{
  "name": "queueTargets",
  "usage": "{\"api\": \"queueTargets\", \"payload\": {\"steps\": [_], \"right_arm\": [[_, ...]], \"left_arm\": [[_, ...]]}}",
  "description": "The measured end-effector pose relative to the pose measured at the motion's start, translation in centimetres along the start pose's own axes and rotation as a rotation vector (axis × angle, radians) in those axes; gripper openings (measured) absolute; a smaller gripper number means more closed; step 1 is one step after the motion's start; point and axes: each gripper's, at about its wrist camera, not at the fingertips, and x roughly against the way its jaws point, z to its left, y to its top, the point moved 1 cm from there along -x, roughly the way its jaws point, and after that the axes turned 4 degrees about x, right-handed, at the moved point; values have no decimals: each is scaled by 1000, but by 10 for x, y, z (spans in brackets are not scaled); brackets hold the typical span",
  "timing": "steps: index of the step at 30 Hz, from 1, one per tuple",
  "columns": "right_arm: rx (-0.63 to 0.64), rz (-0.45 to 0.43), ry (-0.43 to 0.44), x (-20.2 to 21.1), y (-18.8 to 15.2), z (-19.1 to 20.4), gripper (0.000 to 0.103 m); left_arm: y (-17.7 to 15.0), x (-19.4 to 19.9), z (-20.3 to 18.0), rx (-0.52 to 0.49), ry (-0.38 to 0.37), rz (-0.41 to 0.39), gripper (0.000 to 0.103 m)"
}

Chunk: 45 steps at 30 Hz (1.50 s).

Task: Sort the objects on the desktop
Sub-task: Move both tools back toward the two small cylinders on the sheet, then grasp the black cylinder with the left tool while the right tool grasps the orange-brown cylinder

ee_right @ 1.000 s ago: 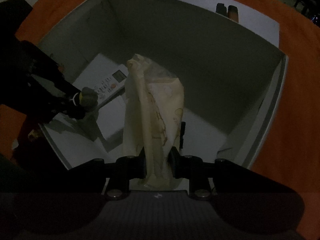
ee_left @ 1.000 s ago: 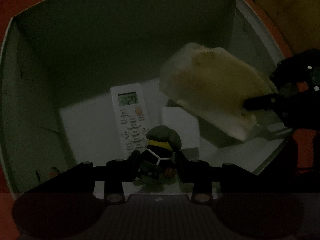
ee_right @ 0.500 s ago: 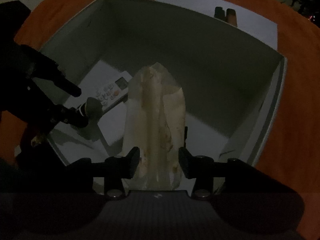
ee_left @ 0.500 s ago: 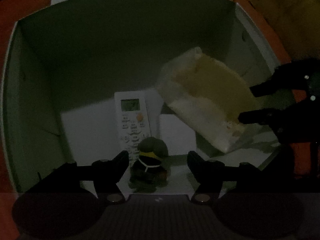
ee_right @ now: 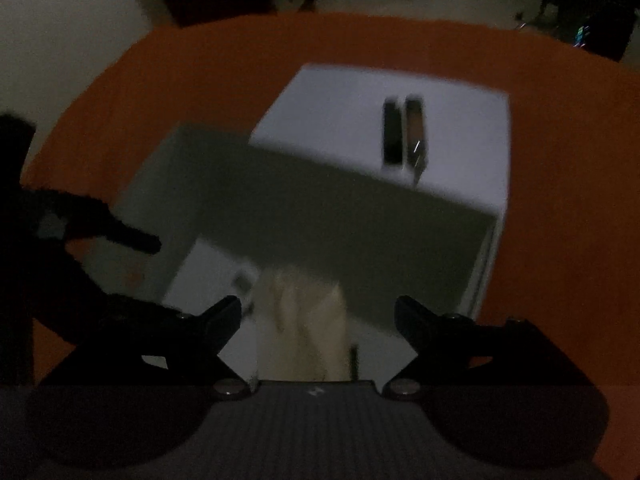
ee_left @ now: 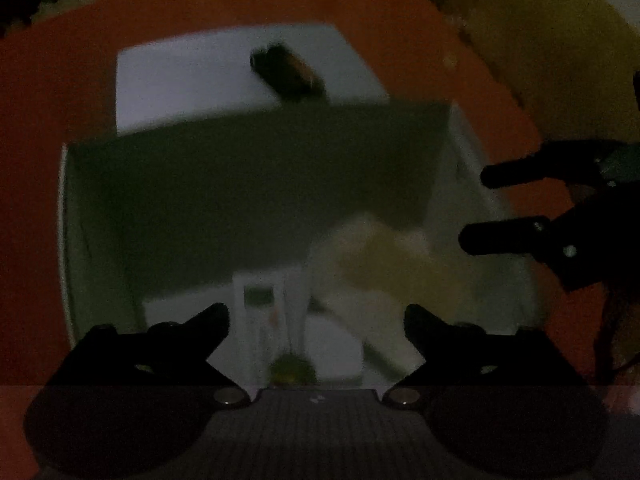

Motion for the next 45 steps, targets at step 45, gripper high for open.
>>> {"api": "queueTargets", "payload": {"steps": [45], "right_arm": [[-219,-156,-230,-85,97,-167,90]], "left_arm": [[206,-192,-6,389,252,-13,79]]}}
